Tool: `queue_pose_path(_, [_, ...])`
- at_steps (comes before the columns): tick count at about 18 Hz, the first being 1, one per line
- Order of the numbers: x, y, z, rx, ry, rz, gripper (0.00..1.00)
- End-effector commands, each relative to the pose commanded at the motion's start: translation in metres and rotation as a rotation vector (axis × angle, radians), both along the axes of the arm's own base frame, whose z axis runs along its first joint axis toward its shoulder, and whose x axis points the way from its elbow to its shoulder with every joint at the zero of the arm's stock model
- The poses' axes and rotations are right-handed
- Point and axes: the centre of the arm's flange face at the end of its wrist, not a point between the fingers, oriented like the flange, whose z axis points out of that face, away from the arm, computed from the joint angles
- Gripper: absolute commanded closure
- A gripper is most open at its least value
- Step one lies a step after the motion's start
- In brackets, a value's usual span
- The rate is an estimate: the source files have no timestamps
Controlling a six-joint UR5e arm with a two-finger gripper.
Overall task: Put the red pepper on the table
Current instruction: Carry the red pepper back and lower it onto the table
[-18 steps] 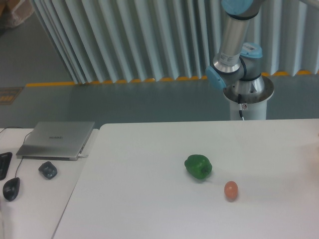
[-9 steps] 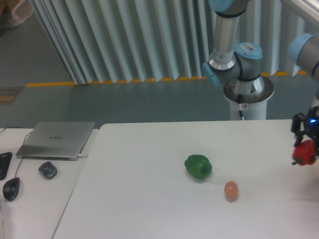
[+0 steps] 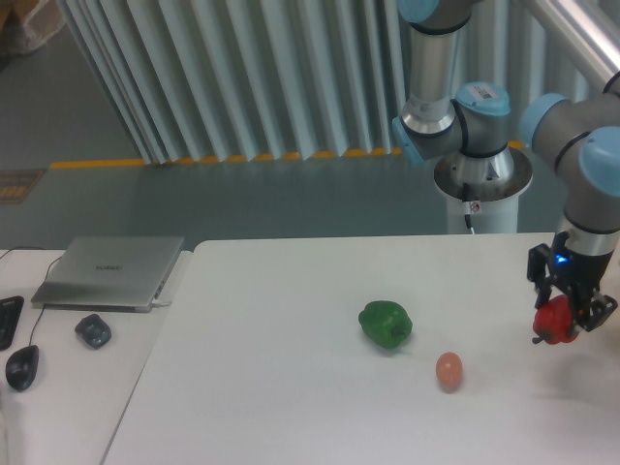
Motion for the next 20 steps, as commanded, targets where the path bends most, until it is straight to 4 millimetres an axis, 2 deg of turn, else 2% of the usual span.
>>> queue_pose_path(4, [0.015, 0.018, -0.014, -0.036, 0.043, 0.008, 0.47])
queue_pose_path(12, [0.023, 0.026, -0.04, -0.054, 0.072, -0.004, 0.47])
queue_pose_path(16, [0.03, 0.036, -0.06, -0.078, 0.049, -0.019, 0.46])
queue_pose_path(20, [0.032, 0.037, -0.061, -0.079, 0.048, -0.023, 0.46])
